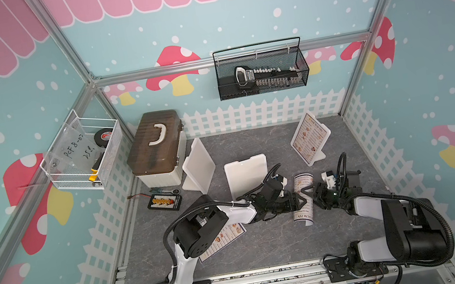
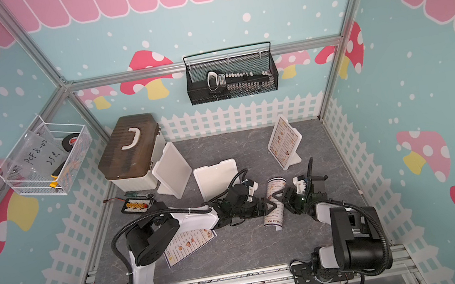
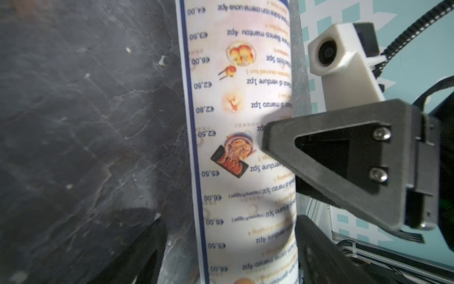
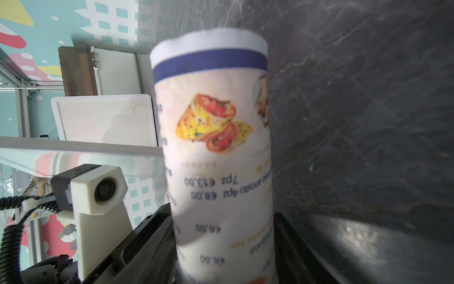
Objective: Insert the menus into the narrow rack
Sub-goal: Pick up the menu from the center of the board.
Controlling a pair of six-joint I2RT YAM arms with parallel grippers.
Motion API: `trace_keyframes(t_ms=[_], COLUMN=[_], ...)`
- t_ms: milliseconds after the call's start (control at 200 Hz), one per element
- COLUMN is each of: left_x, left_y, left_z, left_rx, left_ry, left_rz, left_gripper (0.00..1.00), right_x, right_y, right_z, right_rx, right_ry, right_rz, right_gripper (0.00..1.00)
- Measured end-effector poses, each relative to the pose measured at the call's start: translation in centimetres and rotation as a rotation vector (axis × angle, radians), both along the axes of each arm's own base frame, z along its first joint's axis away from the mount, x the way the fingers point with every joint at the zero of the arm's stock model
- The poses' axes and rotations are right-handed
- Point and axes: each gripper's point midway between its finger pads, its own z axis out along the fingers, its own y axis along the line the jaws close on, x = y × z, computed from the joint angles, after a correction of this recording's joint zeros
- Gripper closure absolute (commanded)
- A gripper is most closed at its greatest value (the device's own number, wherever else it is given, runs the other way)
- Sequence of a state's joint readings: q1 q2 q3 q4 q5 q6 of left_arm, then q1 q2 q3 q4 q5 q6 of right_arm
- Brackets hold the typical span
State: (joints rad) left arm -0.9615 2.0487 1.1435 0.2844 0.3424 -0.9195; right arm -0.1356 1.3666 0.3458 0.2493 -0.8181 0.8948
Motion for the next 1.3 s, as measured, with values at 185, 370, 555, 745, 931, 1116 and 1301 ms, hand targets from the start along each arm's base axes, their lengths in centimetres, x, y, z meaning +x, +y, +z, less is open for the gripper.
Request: trace_keyframes(t_ms=[185,370,555,745,931,1116,1301], left_x=[0.2,0.0,0.1,0.6,0.6,0.9,0.9], left_y=[0.2,0.0,-0.1,0.0,0.3,0.4,0.5], left_z=[-0.2,0.0,0.4,0.9,1.9,3.2,3.1], left_rx=[0.011,-0.004,-0.024,-0.060,-0.092,-0.132,-0.135], left_ry=[0.004,0.009,0.013,0.008,-0.004,-0.031,-0.030], left_rz=[0.008,-0.001,-0.007,-0.010,-0.011,-0.009,-0.005], left_gripper=[0.13,0.06,0.01,0.02,0.09,0.13,0.16], right_x=[0.2,0.5,1.0,1.2,1.2,0.4,-0.1], right_y=[0.0,0.3,0.5,0.7,0.8,0.2,-0.5], right_z=[0.4,1.0,2.3,3.7,3.9,2.5,1.6], right_rx=[0.006,0.030,0.053,0.066,0.066,0.002,-0.074], right_ry=[-0.023,-0.055,-0.108,-0.160,-0.168,-0.114,-0.074], right_rz=[0.000,0.003,0.013,0.028,0.032,0.020,0.012], right_gripper=[0.44,0.44,0.44,0.44,0.42,0.34,0.29])
